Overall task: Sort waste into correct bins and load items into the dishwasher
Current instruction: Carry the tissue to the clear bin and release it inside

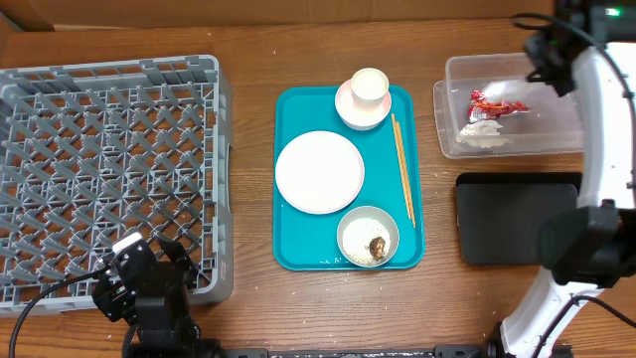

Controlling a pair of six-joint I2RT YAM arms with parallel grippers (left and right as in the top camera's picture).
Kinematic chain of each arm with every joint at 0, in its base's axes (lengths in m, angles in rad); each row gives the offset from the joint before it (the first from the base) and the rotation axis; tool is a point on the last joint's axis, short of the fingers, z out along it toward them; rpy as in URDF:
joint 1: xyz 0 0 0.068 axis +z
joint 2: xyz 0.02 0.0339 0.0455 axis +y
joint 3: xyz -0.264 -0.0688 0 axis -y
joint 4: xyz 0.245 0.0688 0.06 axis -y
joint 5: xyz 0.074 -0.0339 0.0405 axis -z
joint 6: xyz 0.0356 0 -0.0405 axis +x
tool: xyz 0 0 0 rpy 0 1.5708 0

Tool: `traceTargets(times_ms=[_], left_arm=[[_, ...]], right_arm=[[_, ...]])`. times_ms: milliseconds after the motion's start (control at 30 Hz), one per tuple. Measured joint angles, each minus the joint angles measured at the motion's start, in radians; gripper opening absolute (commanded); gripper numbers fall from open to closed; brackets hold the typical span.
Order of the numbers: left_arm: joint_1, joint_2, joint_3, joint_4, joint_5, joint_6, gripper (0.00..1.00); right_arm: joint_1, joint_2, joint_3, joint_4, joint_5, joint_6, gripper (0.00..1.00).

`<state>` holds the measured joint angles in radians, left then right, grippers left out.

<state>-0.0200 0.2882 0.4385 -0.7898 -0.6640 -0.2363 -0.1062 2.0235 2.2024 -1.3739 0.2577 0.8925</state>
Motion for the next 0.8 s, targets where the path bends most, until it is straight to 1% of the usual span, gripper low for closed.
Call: traceTargets(times_ms=[33,67,100,133,167,233,333,400,567,633,667,700,733,800], left_arm=[[0.000,0.000,0.000,0.000,0.000,0.000,1.00],[0.000,0.000,0.000,0.000,0.000,0.000,1.00],[0.000,0.000,0.000,0.000,0.000,0.000,1.00],[0.000,0.000,0.000,0.000,0.000,0.000,1.00],[0.000,0.000,0.000,0.000,0.000,0.000,1.00],[0.000,0.000,0.000,0.000,0.000,0.000,1.00],[0.000,0.000,0.000,0.000,0.000,0.000,1.00],[0.000,0.000,0.000,0.000,0.000,0.000,1.00],[0.000,0.000,0.000,0.000,0.000,0.000,1.00],[0.000,0.000,0.000,0.000,0.000,0.000,1.00],[0.000,0.000,0.000,0.000,0.000,0.000,1.00],[0.000,0.000,0.000,0.000,0.000,0.000,1.00],[0.000,0.000,0.000,0.000,0.000,0.000,1.00],[0.000,0.000,0.000,0.000,0.000,0.000,1.00]], right_arm=[[-0.027,0.006,-0.013,0.022,-0.018,0.000,0.14],[-0.051,0.012,-0.027,0.042,-0.039,-0.003,0.23],[-0.072,0.016,-0.040,0.059,-0.057,-0.005,0.41],[-0.085,0.019,-0.049,0.071,-0.074,-0.009,0.50],[-0.099,0.027,-0.053,0.086,-0.101,-0.005,0.56],[-0.111,0.044,-0.058,0.122,-0.150,-0.040,0.61],[-0.108,0.061,-0.059,0.169,-0.241,-0.123,0.63],[-0.103,0.064,-0.060,0.151,-0.297,-0.166,0.63],[-0.101,0.056,-0.060,0.100,-0.463,-0.270,0.73],[-0.095,0.026,-0.060,0.086,-0.559,-0.337,0.79],[-0.092,0.019,-0.060,0.084,-0.574,-0.348,0.85],[-0.080,-0.011,-0.060,0.073,-0.607,-0.388,0.94],[-0.065,-0.038,-0.060,0.066,-0.623,-0.420,1.00],[-0.011,-0.107,-0.060,0.050,-0.652,-0.472,1.00]])
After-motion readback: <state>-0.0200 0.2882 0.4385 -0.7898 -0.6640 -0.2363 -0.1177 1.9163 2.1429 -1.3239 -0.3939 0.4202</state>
